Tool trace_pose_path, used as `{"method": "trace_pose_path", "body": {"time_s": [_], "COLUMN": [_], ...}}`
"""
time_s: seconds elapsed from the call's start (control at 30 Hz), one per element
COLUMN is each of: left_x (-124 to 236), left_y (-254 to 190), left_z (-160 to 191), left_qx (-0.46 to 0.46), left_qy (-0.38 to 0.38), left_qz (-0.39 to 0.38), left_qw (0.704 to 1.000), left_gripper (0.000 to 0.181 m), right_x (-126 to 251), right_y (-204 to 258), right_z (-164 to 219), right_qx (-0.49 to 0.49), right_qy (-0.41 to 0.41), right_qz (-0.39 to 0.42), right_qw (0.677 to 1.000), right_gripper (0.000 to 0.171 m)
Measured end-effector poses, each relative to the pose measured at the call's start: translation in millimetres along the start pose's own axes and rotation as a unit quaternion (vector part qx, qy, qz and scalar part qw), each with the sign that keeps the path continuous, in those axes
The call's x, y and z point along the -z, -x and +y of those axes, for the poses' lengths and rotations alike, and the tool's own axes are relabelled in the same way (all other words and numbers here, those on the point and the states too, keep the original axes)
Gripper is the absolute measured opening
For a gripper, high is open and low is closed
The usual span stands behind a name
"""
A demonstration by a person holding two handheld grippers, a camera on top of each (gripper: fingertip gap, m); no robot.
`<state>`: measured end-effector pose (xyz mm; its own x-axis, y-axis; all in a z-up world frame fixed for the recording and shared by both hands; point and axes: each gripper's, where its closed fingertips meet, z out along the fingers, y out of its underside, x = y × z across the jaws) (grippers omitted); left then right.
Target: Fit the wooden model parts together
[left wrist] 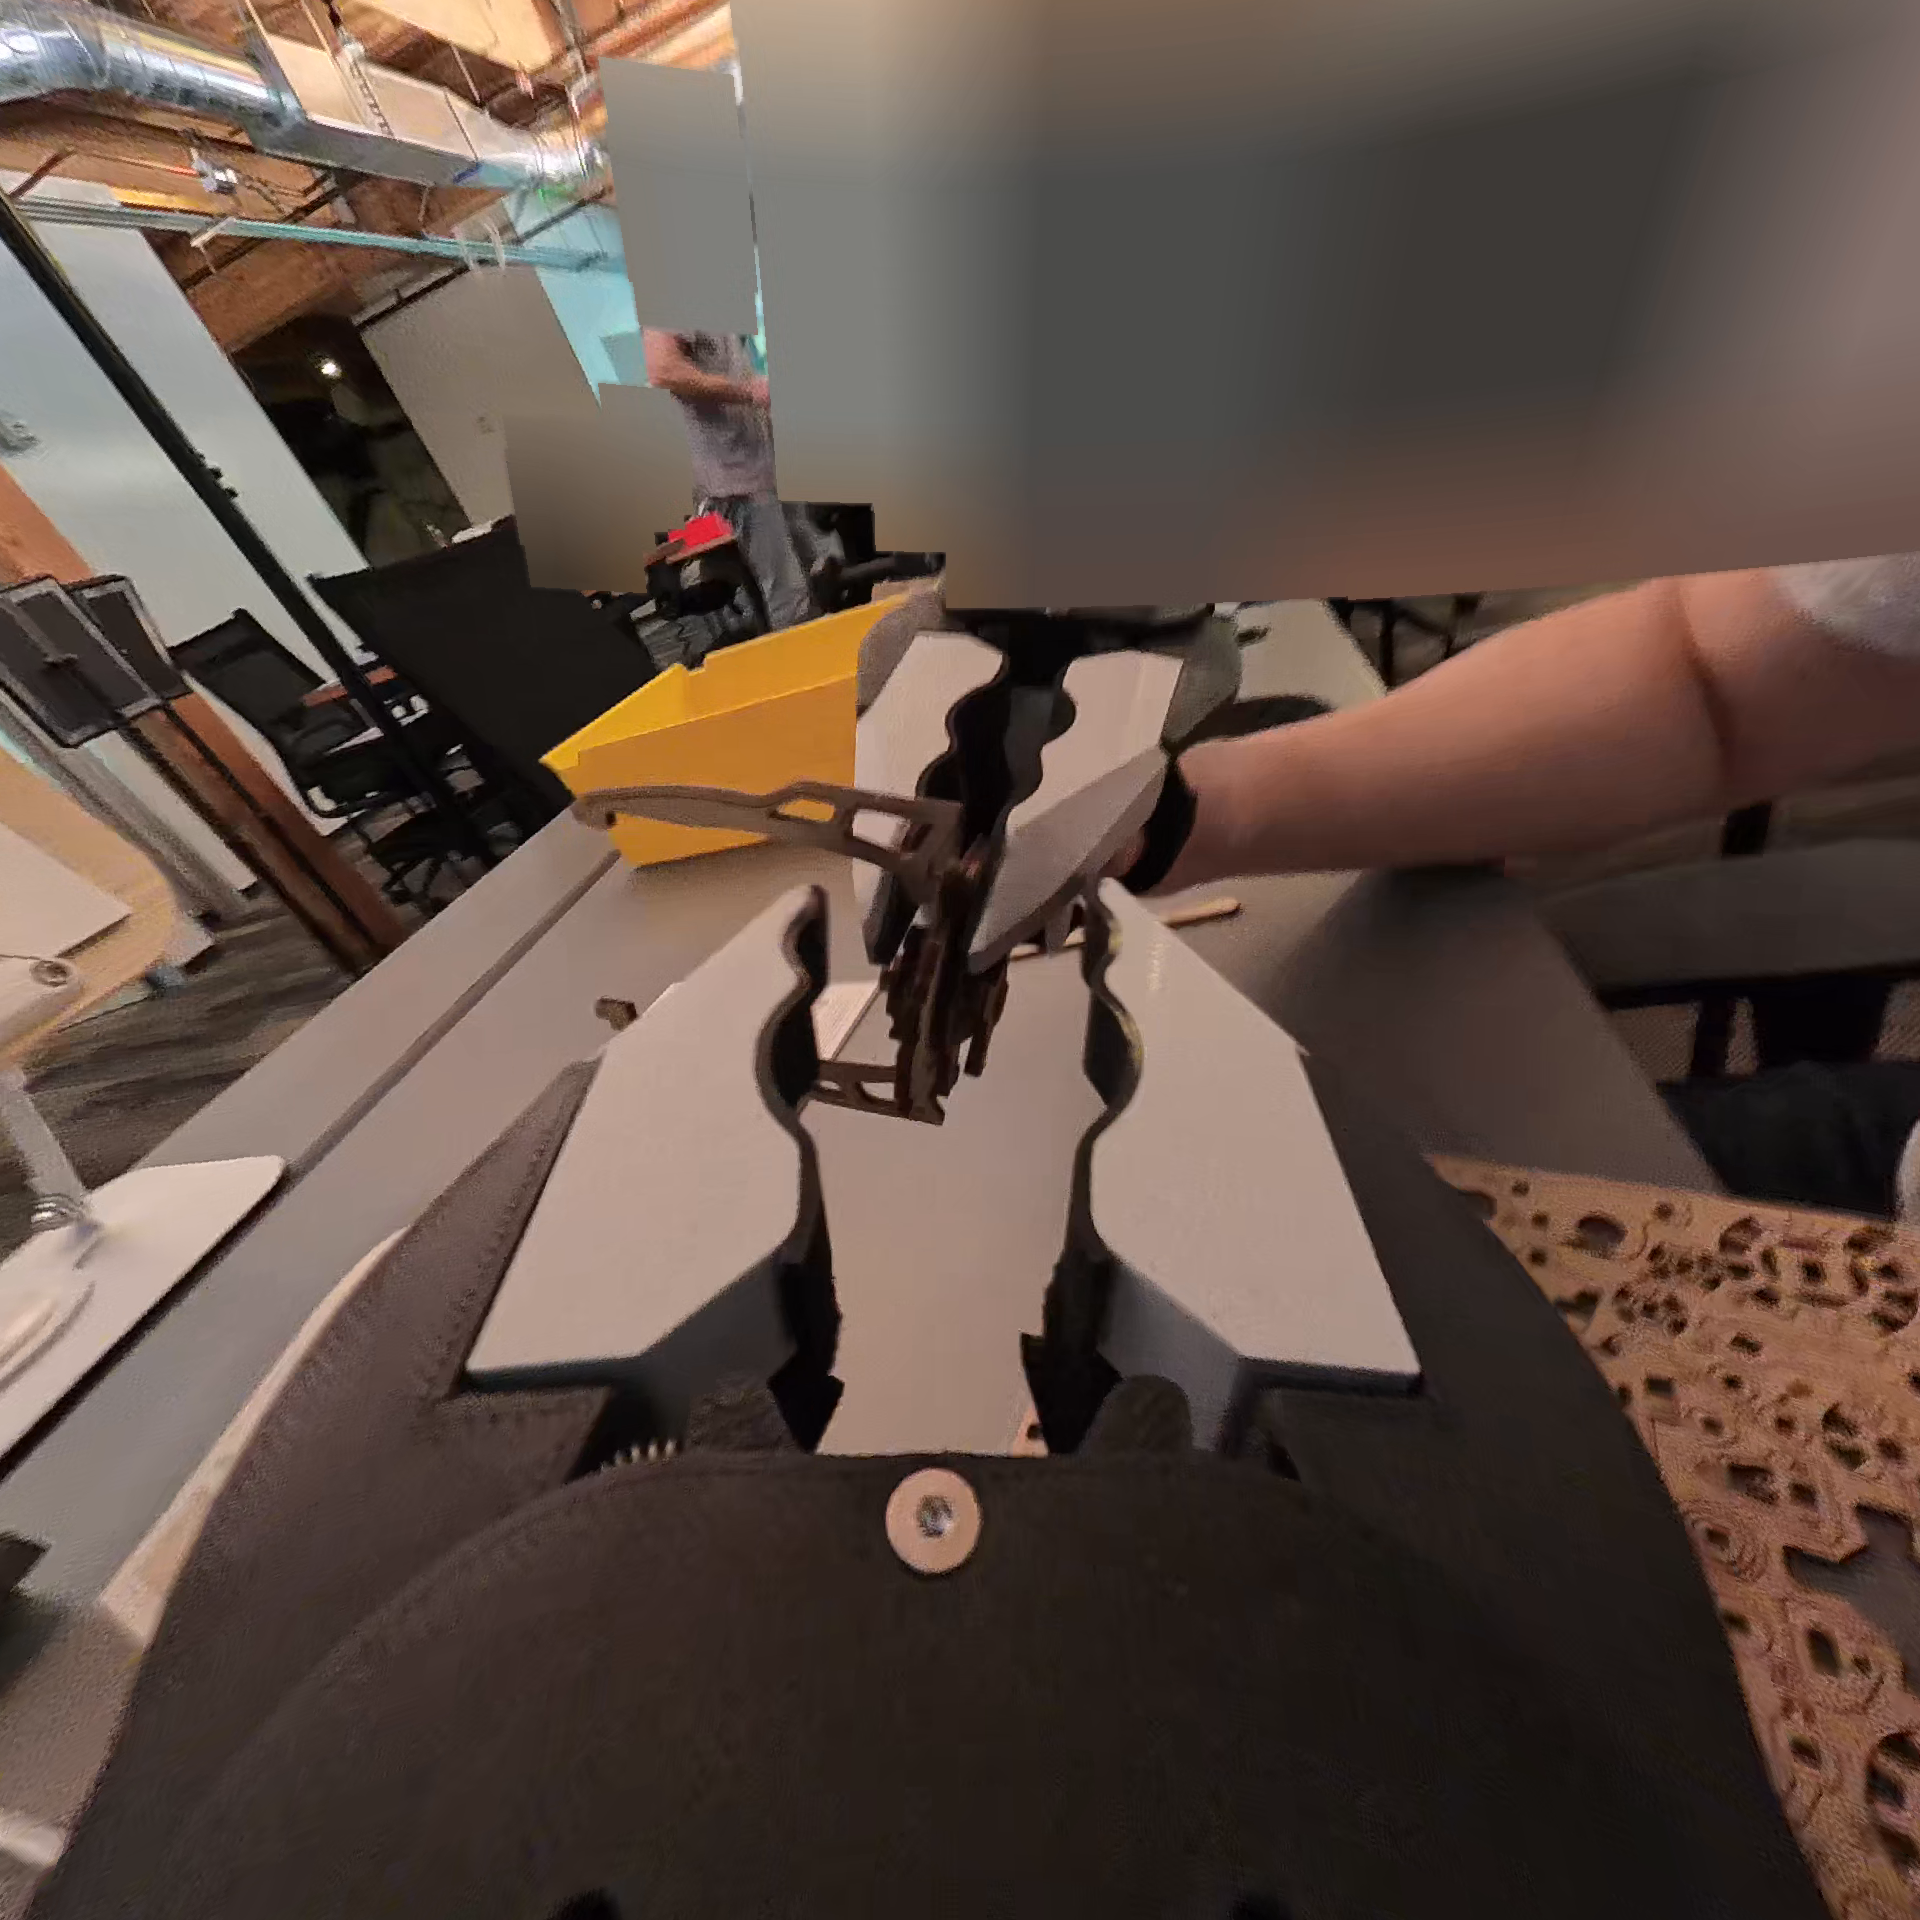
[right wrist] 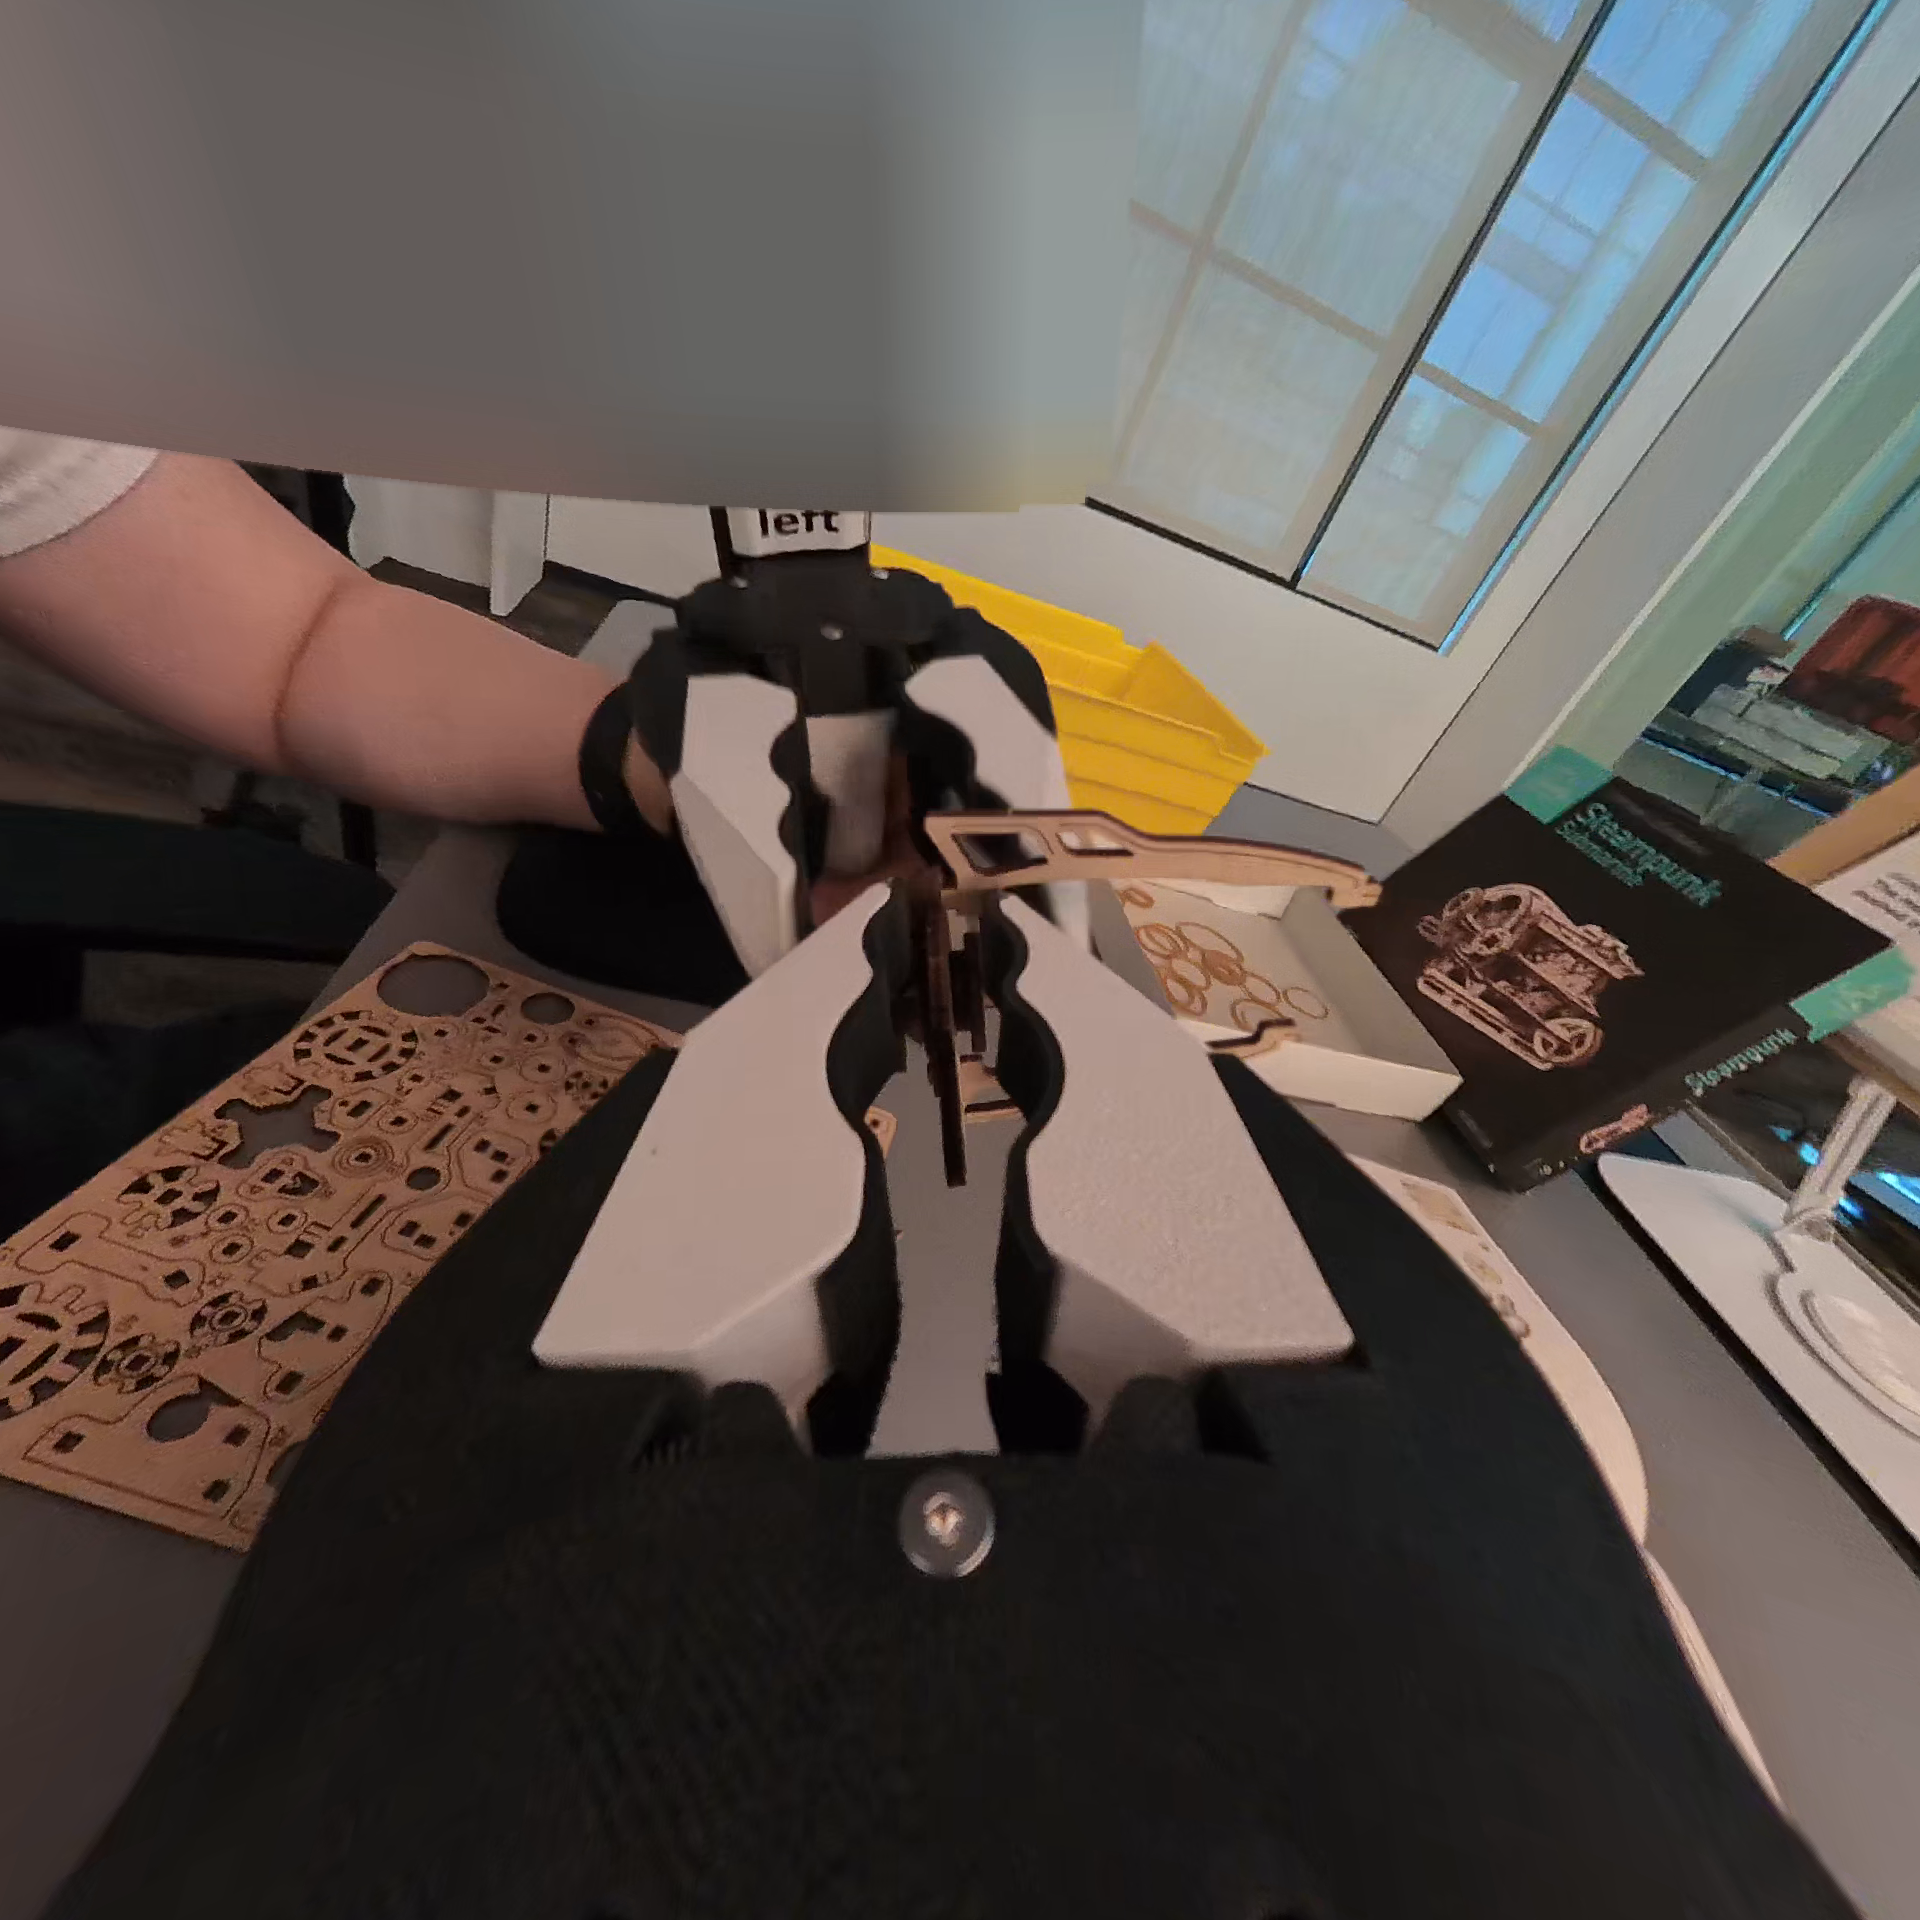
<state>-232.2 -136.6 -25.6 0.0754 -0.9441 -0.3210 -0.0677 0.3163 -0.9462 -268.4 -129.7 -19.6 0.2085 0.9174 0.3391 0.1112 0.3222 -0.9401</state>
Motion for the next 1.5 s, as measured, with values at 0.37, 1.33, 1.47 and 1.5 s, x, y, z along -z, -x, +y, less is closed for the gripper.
{"method": "trace_pose_path", "body": {"time_s": [0.37, 1.33, 1.47, 1.5], "left_x": [-1, 2, 5, 6], "left_y": [-10, 50, 54, 55], "left_z": [-3, 72, 68, 69], "left_qx": [-0.04, 0.35, 0.422, 0.429], "left_qy": [0.008, 0.116, 0.071, 0.07], "left_qz": [-0.003, -0.041, -0.026, -0.028], "left_qw": [0.999, 0.929, 0.903, 0.9], "left_gripper": [0.037, 0.0, 0.0, 0.0], "right_x": [1, -9, -11, -11], "right_y": [12, -38, -38, -37], "right_z": [-9, 98, 93, 94], "right_qx": [-0.021, 0.26, 0.257, 0.262], "right_qy": [-0.026, 0.31, 0.299, 0.301], "right_qz": [-0.025, 0.165, 0.168, 0.169], "right_qw": [0.999, 0.9, 0.904, 0.901], "right_gripper": [0.011, 0.017, 0.014, 0.014]}}
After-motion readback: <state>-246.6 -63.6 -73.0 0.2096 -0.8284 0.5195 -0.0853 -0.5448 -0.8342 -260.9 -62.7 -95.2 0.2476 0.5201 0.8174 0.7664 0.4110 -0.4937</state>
